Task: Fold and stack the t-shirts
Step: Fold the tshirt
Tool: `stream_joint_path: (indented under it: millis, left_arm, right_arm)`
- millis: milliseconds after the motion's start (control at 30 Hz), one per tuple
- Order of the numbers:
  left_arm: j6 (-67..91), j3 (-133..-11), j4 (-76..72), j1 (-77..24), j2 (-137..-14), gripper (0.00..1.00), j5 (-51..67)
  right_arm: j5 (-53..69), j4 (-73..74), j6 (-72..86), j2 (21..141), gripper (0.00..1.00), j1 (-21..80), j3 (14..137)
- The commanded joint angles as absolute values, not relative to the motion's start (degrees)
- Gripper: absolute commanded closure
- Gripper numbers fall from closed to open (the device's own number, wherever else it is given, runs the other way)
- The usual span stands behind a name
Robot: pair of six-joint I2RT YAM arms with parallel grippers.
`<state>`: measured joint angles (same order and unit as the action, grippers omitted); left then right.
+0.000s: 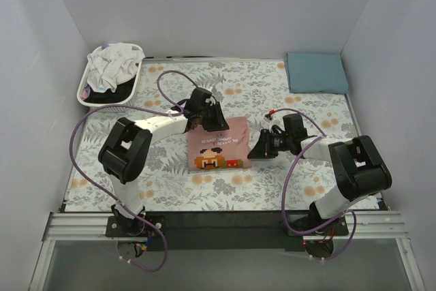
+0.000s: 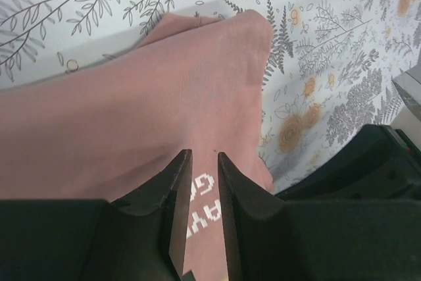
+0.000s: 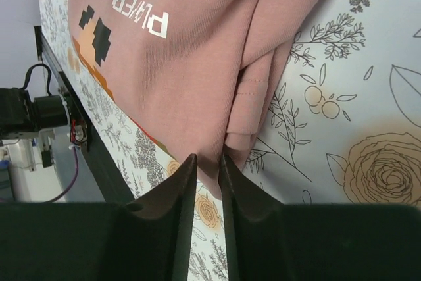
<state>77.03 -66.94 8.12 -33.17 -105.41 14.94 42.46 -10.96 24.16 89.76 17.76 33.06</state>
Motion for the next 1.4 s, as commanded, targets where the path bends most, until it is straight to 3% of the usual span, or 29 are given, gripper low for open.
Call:
stream_joint_path:
  millis: [0, 167, 600, 767, 867, 1100, 1367]
  left_arm:
    - [75.7, -70.5, 8.1, -34.1, -107.3, 0.79, 13.9]
    - [76.5, -71.1, 8.1, -34.4, -110.2, 0.79, 13.2]
    - [77.2, -70.0, 8.1, -34.4, -111.6, 0.8, 11.7]
    - [78.0, -69.8, 8.3, -34.4, -107.5, 0.79, 12.0]
    - [78.5, -67.8, 7.9, -34.4, -101.4, 0.78, 9.7]
    - [81.5, -55.8, -1.3, -26.5, -93.2, 0.77, 10.4]
    - [82.3, -55.3, -6.1, -19.3, -101.1, 0.79, 14.7]
  right_arm:
    - [45.1, -13.5, 24.4, 90.4, 0.77, 18.0, 32.7]
    - [46.2, -13.5, 24.3, 89.9, 0.99, 18.0, 31.7]
    - [44.7, -12.0, 23.3, 84.0, 0.98, 18.1, 26.1]
    - [43.5, -10.1, 23.2, 83.2, 0.75, 18.0, 28.6]
    - [41.1, -8.8, 24.4, 80.9, 0.68, 18.0, 32.2]
    - [37.4, -12.9, 29.1, 85.8, 0.58, 18.5, 43.2]
    - [40.1, -27.7, 39.1, 99.8, 0.57, 19.8, 52.7]
